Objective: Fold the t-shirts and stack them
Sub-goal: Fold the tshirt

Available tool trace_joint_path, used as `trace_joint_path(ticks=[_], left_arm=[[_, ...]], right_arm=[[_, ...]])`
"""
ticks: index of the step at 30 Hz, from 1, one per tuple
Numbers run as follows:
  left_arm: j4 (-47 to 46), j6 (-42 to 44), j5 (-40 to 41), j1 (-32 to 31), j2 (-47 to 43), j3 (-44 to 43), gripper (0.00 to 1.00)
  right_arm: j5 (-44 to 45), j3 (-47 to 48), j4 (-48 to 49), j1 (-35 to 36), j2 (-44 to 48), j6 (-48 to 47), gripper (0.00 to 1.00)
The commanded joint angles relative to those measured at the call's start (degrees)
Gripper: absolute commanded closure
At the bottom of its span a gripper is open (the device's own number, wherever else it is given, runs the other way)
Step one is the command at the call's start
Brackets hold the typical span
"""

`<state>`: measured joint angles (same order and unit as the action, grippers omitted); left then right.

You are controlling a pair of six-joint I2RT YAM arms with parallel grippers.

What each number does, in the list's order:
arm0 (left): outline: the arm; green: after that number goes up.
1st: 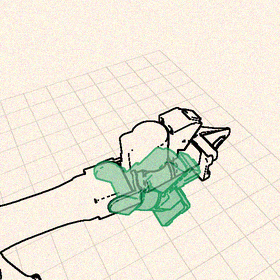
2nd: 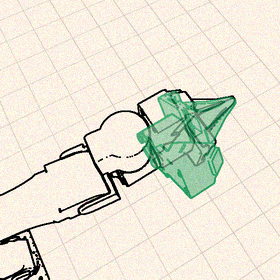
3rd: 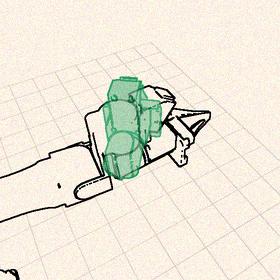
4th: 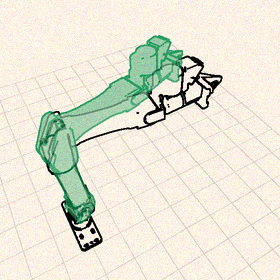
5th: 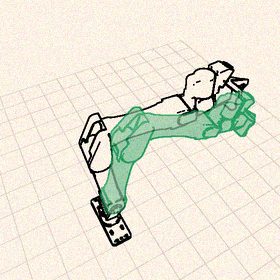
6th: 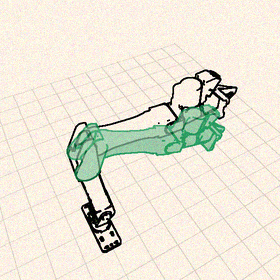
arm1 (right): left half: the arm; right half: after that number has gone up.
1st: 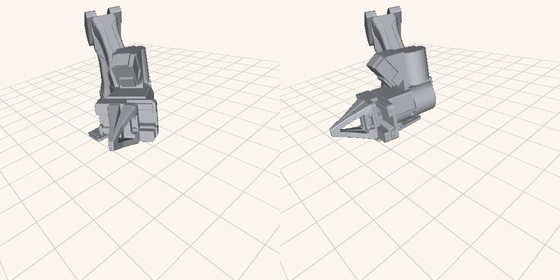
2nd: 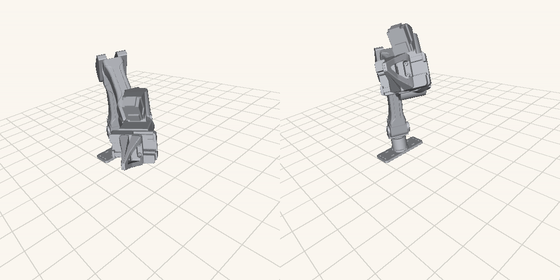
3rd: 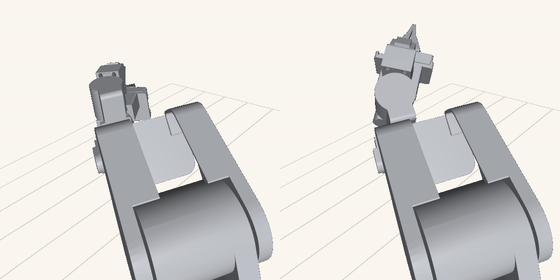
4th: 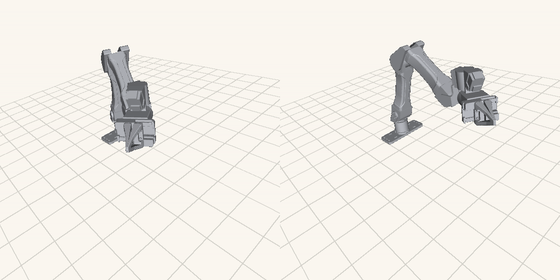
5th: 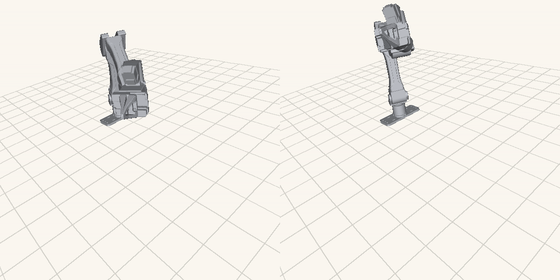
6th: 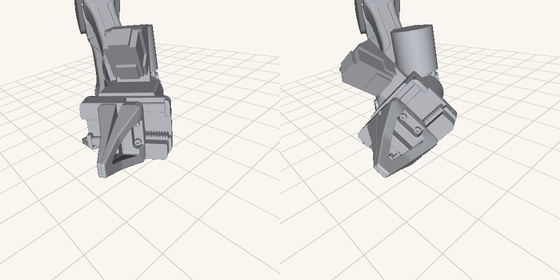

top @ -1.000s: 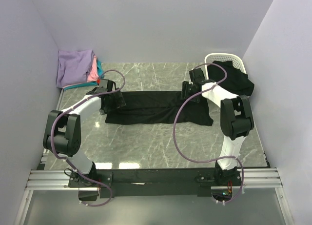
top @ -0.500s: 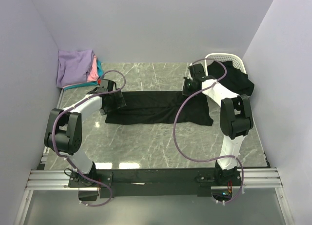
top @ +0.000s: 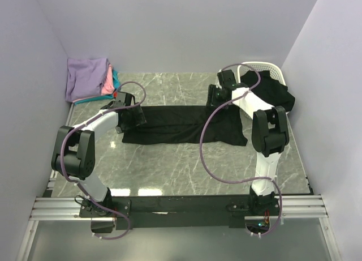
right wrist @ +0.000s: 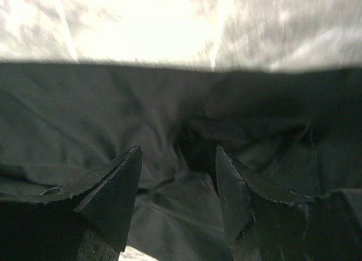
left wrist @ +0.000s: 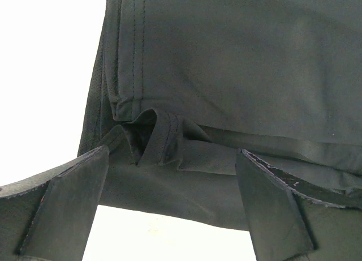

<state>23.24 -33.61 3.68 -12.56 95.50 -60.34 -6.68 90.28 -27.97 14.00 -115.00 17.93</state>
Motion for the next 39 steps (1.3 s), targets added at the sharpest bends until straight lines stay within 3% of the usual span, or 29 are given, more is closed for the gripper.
trace_joint_path(ticks=[1, 7, 11, 14, 15, 17, 29, 31, 32, 35, 39], left_arm=[[-0.9, 1.1, -0.5, 0.0, -0.7, -1.3, 0.0], [-1.0, 1.2, -0.8, 0.0, -0.3, -1.6, 0.0], [-0.8, 1.3, -0.7, 0.0, -0.1, -1.8, 0.0], [-0.9, 1.3, -0.8, 0.0, -0.1, -1.5, 0.01], [-0.9, 1.3, -0.8, 0.0, -0.1, -1.5, 0.01], [-0.8, 1.3, -0.8, 0.0, -0.1, -1.6, 0.0], [-0.7, 1.3, -1.0, 0.0, 0.0, -2.0, 0.01], [-0.7, 1.2, -1.0, 0.0, 0.0, -1.9, 0.01], [-0.7, 1.3, -1.0, 0.0, 0.0, -2.0, 0.01], [-0.4, 1.3, -1.1, 0.0, 0.1, -2.2, 0.0], [0.0, 1.4, -1.0, 0.0, -0.1, -2.3, 0.01]], right_arm=[[0.3, -3.5, 0.2, -0.2, 4.7, -1.8, 0.38], [-0.8, -7.0, 0.8, 0.0, 5.0, -2.2, 0.39], [-2.0, -8.0, 0.8, 0.0, 4.6, -2.4, 0.46], [-2.5, -8.3, 0.8, 0.0, 4.6, -2.7, 0.61], [-2.9, -8.3, 0.9, -0.1, 4.8, -2.8, 0.78], [-2.8, -8.4, 1.1, 0.0, 5.1, -2.6, 0.99], [-3.5, 3.0, -2.3, 0.0, 1.5, -2.2, 1.0], [-3.4, 4.5, -2.1, 0.0, 0.0, -1.9, 0.97], [-3.7, 5.2, -2.2, -0.1, -1.3, -1.9, 0.89], [-3.3, 8.2, -4.2, 0.0, -4.0, -1.7, 0.43], [1.1, 4.2, -2.8, -0.1, -1.6, -1.5, 0.17]])
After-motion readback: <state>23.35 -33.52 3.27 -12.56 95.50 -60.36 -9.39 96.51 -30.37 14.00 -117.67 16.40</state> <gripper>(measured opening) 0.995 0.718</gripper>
